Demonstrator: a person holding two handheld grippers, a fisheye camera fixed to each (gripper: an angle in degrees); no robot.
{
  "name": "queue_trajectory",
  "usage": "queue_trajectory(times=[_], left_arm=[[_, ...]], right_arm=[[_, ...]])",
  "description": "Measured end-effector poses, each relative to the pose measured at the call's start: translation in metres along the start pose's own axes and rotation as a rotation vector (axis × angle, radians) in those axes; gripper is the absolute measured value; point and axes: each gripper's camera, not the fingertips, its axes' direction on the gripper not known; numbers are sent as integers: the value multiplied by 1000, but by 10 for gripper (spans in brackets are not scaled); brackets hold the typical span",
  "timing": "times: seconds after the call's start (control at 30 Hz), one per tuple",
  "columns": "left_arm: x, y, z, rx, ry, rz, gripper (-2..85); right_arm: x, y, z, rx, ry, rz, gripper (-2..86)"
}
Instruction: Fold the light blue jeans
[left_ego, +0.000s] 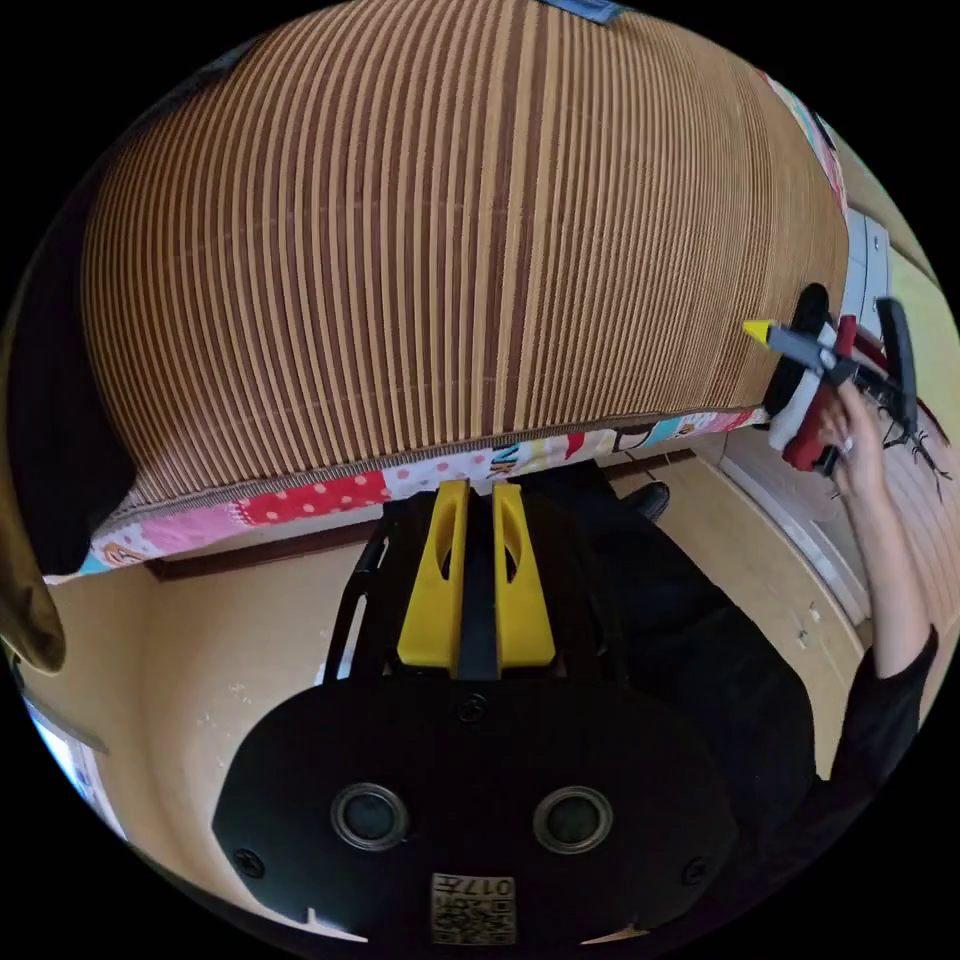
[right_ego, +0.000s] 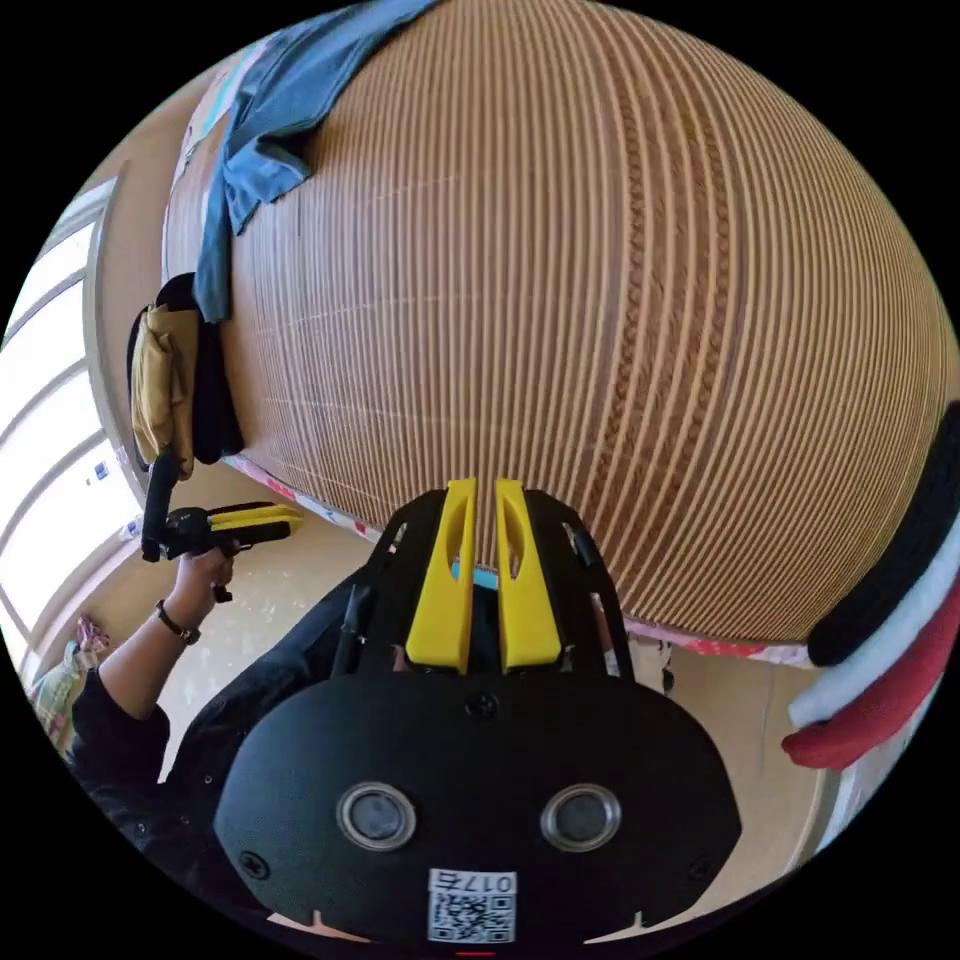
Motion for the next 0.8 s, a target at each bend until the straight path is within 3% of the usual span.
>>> queue_trajectory(times=[0.2,0.3,0.4,0.53,0.6,0.73,0.8], left_arm=[[-19,27,14,24,-80,98,39],[-27,56,39,7,-193,153,17],[-29,87,65,-17,-242,238,33],[-46,125,61,104,-185,305,60],[-59,133,43,191,-193,277,66],[-95,155,-51,632,-321,145,76],[-111,154,-87,758,-285,109,84]], right_arm=[[-158,-119,-33,94,168,-341,14],[-210,-134,-21,151,300,-459,10],[-204,-127,19,128,510,-313,7],[-170,-50,42,324,469,-207,5],[-136,15,51,394,327,-106,4],[-88,124,78,434,259,-27,5],[-56,190,95,422,293,75,5]])
